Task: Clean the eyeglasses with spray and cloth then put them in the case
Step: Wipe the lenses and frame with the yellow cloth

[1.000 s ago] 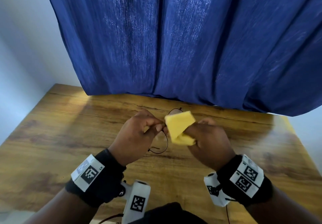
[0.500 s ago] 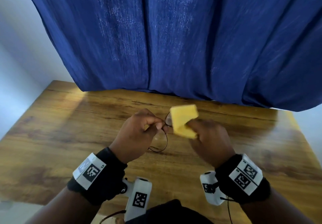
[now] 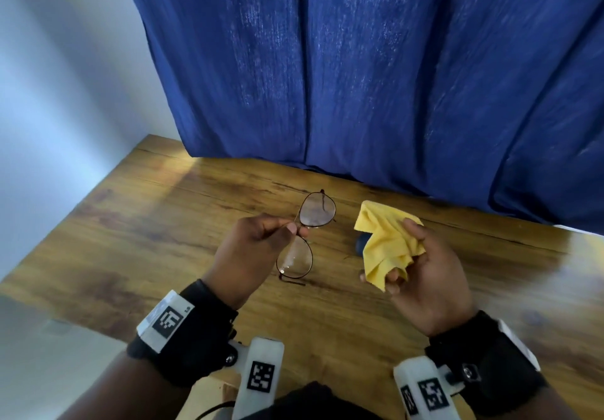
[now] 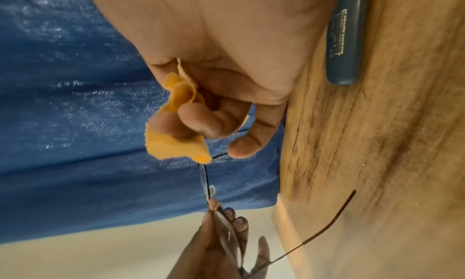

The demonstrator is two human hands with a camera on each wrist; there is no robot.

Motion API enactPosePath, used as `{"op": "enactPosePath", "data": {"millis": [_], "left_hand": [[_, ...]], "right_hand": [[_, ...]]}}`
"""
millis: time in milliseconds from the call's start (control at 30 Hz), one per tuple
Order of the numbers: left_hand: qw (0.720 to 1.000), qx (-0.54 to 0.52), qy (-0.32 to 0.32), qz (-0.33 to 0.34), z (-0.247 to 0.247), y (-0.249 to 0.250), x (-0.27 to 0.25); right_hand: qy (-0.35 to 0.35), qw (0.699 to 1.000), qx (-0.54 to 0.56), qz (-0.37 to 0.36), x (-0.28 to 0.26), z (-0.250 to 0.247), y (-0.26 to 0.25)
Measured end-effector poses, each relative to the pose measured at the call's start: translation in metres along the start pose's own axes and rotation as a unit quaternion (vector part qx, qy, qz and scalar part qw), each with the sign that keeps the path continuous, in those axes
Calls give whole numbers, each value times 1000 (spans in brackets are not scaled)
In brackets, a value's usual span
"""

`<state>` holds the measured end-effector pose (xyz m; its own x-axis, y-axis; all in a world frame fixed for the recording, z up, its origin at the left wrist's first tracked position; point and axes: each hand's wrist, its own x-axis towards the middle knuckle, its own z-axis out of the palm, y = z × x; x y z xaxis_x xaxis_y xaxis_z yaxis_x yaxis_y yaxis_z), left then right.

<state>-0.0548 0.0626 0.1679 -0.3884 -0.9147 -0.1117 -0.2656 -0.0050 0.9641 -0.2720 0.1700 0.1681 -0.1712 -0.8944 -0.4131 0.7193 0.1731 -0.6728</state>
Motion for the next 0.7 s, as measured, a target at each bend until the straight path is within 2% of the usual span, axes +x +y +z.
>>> {"op": "enactPosePath", "data": {"millis": [100,133,167,200,233,267,300,367,400,433,467,533,567,600,633,700], "left_hand": [[1000,-18,-2,-3,-11,-3,-1],[1000,-21,-7,-4,-17,-4,0],[1000,-24,-12,-5,-21,-6,2],[999,-28,-16,-4,-27,-7,4],[999,-32,-20,-2,-34,-9,7],[999,-35,-26,-1,-41,-11,10],[999,-38,-33,2,-49,-14,14],[998,-43,-39,5,-61,-18,21],[998,-44,-44,5,-68,-20,25],[998,-43,-48,6,-74,-23,28],[998,-41,-54,7,-80,-25,33],[997,-34,-71,6,-87,-28,38],[996,-29,-86,10,-92,-29,40],[995,-23,-98,14,-95,-30,42],[994,-19,-111,10,-99,-32,44],[991,-8,-129,15,-104,-32,46]], "right_hand": [[-23,999,-35,3,2,11,9],[-6,996,-90,-6,4,16,13],[28,981,-190,-23,5,20,18],[71,942,-325,-50,5,23,22],[106,879,-458,-84,7,26,28],[134,812,-555,-121,10,26,33],[164,768,-598,-159,13,30,38],[216,735,-603,-223,15,38,43],[222,730,-601,-236,17,43,45],[214,744,-590,-231,18,47,46],[204,776,-558,-213,21,52,49],[177,880,-409,-163,22,67,54],[178,914,-333,-151,23,76,55],[182,925,-293,-160,23,84,55],[183,915,-302,-197,24,93,55],[167,849,-399,-305,21,114,53]]}}
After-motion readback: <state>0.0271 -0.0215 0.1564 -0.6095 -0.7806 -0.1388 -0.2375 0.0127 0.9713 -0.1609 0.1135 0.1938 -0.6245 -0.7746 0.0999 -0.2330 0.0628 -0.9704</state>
